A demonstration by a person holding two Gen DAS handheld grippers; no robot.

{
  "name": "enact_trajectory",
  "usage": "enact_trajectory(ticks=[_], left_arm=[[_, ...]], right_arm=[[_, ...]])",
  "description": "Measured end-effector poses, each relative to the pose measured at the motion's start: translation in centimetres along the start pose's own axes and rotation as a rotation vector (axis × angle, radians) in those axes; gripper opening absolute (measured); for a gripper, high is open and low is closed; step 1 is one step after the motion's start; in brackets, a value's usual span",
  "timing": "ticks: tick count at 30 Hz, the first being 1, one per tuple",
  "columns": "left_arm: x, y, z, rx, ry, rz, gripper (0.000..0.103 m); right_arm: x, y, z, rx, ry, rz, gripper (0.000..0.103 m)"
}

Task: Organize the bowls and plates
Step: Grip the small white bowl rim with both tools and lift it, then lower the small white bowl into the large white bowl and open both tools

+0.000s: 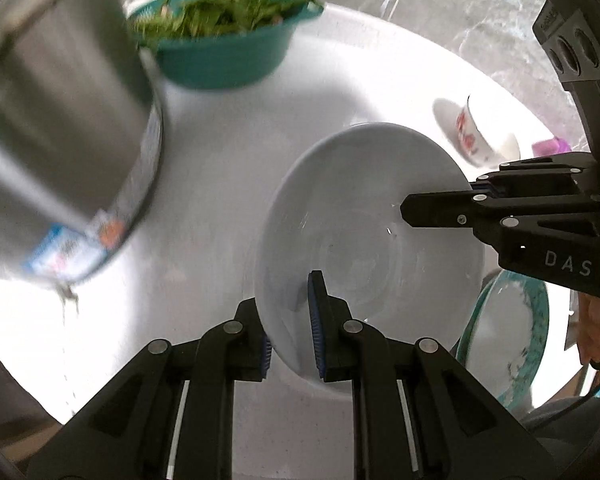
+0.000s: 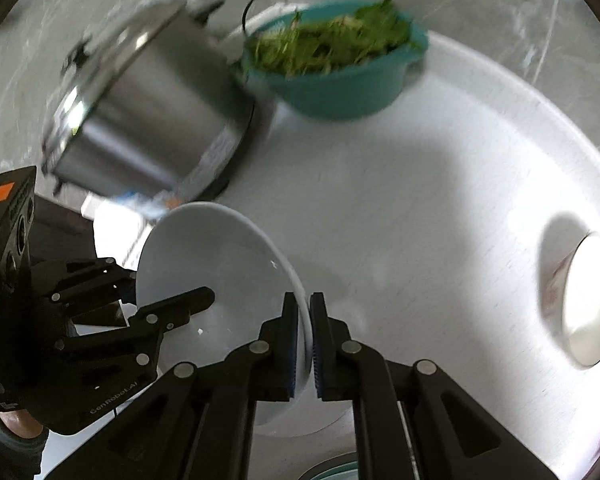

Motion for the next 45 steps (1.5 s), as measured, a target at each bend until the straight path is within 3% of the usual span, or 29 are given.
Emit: enact_trajectory(ticks=[9,22,25,29,31,34,37,38,42,45], left_arm=[[-1.9,-4.0,0.0,0.002,-0.016,-0.05,0.014],[-0.3,-5.9,-0.3,0.053,-0.028,-0.026,0.02],[0.1,-5.9,0.0,0.054,-0.042,-0.007,0.028],[0.2,-5.9,1.7,0.012,-0.079,0.031,0.053],[0.2,-5.9,2.3,-0.001,-0.083,0.045,0.06],[0.0,-5.4,2.2,-0.016,-0.072,0.062,0.061],[-0.3,-4.5,2.0,-0.038,-0.065,0.083,0.069],[-0.2,-4.1,1.9,-0.037,-0.062,0.097,0.075],[-0.2,-3.3,1.6,-0.059,-0.046,0.121,0.076],[-0.4,-2.7,1.6,-0.055,-0.049,0.125,0.076]], right_arm=[[-1.9,-3.8,0.5,-0.026,-0.039,-0.076,0.008],[-2.2,-5.5,2.0,-0.102,-0.039,-0.087,0.009],[-2.1,-5.6,1.9,-0.114,-0.03,-0.081,0.009],[-2.0,-6.0,1.8,-0.12,-0.022,-0.076,0.01],[-2.1,-6.2,1.8,-0.111,-0.029,-0.072,0.011],[-2.2,-6.2,1.8,-0.112,-0.03,-0.052,0.012],[-2.0,-5.7,1.7,-0.097,-0.036,-0.027,0.018],[-1.9,-5.4,1.6,-0.09,-0.037,-0.016,0.022],[-1.6,-4.4,1.3,-0.077,-0.027,0.028,0.042],[-1.7,-3.9,1.3,-0.074,-0.034,0.042,0.044]])
Point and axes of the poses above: each gripper's, at about its wrist camera, not at the fingertips, and y roughly against the way its jaws point, z to its right, x to its top, the point moved 9 cm from there along -y, roughly the way its jaws point, and after that the axes turned 8 degrees about -z, right-handed, at the moved point
